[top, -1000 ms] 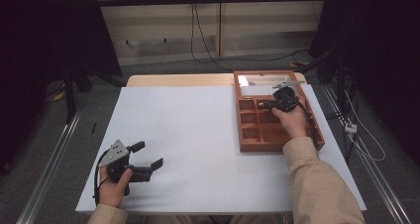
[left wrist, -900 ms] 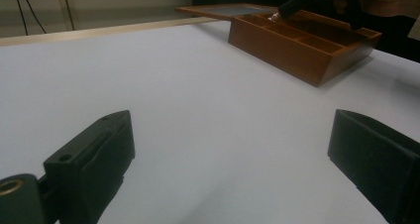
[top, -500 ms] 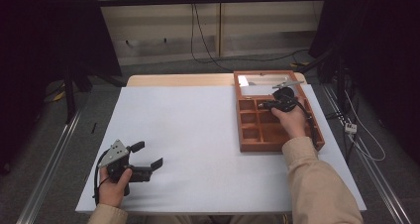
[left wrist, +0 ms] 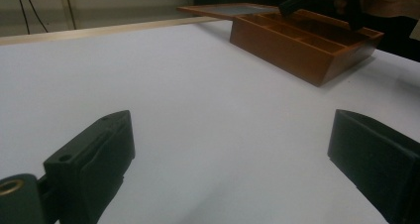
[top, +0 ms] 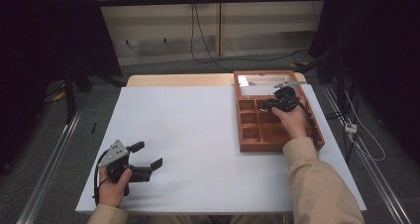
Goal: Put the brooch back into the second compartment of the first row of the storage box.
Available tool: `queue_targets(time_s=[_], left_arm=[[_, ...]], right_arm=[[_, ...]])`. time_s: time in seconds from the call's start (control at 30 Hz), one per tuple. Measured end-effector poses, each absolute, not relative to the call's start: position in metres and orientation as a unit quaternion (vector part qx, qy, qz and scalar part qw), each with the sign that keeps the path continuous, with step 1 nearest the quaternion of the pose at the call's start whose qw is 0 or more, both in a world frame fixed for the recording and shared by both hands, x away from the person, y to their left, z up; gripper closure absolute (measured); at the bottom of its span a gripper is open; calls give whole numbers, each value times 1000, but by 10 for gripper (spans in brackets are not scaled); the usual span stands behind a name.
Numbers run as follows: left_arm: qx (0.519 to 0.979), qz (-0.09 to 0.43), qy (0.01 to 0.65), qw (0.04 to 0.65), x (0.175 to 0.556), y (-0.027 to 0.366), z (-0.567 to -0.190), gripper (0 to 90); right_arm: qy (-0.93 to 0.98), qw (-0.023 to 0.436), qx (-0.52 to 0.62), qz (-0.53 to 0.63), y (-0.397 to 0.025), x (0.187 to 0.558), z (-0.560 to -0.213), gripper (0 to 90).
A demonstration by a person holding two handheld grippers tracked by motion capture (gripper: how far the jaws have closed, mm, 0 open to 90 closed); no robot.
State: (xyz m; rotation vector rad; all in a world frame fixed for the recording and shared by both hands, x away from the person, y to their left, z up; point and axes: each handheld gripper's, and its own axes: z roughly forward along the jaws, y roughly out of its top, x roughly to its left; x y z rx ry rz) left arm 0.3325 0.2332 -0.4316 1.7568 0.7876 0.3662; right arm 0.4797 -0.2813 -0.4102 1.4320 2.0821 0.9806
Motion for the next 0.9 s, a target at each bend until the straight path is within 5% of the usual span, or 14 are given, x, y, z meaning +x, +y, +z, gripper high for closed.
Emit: queue_targets(time_s=[0.53,0.9], left_arm=[[745,154,334,557,334,232,-432,42],[745,154,332,557,334,233,-432,41]], right_arm=[[744,187,525,370,-277,466,-399,266],[743,172,523,380,-274,460,-394,193]])
